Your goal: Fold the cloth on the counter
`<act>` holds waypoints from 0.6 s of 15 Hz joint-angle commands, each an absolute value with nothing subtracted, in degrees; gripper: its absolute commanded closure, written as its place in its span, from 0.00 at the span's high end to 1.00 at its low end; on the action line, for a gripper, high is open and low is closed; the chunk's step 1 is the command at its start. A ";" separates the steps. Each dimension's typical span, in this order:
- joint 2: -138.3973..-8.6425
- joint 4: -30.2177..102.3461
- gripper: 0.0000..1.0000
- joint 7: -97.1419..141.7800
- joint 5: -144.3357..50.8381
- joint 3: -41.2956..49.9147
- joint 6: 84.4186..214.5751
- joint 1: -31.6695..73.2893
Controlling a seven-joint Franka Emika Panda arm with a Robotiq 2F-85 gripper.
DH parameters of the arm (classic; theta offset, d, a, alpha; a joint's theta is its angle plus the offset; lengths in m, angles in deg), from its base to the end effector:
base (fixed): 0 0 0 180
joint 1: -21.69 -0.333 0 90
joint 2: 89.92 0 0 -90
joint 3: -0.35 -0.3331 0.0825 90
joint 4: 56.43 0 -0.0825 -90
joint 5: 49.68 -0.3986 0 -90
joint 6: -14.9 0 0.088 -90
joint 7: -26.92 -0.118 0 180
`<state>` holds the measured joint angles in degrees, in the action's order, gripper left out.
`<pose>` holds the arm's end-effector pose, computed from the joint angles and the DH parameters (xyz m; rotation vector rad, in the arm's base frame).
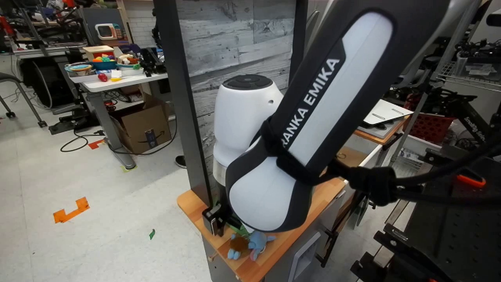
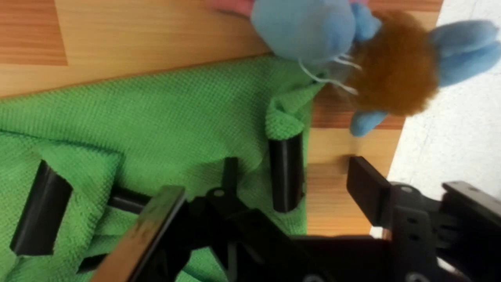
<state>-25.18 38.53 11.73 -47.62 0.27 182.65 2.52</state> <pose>0.6184 0.2182 -0.0492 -3.0970 -0.1621 -0.2125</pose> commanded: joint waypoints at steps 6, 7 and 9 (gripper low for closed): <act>-24.26 36.01 0.04 11.44 -48.98 1.45 180.94 0.67; -24.29 35.96 0.01 11.43 -49.02 1.43 180.87 0.68; -24.75 36.44 0.00 10.95 -49.13 1.89 181.01 0.39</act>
<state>-25.05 37.46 11.60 -47.66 0.54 182.62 1.72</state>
